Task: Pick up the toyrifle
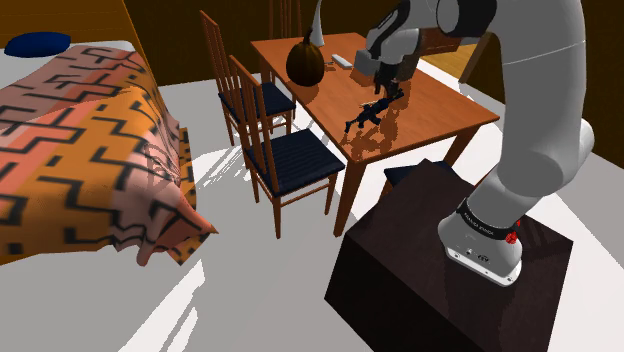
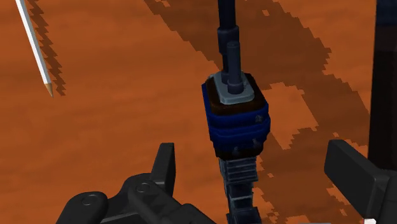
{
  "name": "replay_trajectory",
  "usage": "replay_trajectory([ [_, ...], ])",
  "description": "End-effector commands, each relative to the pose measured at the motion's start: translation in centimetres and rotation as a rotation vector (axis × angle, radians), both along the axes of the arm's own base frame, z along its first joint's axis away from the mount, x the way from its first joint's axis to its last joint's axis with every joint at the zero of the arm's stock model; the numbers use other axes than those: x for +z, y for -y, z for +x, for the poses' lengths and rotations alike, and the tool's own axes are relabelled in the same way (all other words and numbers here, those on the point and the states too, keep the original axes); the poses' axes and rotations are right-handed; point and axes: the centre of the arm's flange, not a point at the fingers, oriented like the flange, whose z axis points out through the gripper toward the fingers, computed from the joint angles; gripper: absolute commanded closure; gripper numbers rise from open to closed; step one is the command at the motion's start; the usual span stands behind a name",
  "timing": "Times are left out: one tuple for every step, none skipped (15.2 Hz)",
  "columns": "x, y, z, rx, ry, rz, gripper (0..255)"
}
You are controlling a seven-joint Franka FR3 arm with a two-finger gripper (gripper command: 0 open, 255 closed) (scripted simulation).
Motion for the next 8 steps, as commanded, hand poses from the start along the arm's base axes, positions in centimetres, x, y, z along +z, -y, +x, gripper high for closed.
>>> replay_trajectory([
  [-1.0, 0.1, 0.2, 0.005, 0.0, 0.001, 0],
  [-1.5, 0.1, 0.2, 0.005, 0.0, 0.001, 0],
  [-2.0, 0.1, 0.2, 0.005, 0.0, 0.001, 0],
  [-2.6, 0.1, 0.2, 0.005, 0.0, 0.001, 0],
  [-3.4, 0.1, 0.2, 0.005, 0.0, 0.001, 0],
  [-3.4, 0.1, 0.2, 0.005, 0.0, 0.001, 0],
  [-3.4, 0.1, 0.2, 0.005, 0.0, 0.001, 0],
  [-3.3, 0.1, 0.2, 0.005, 0.001, 0.001, 255],
])
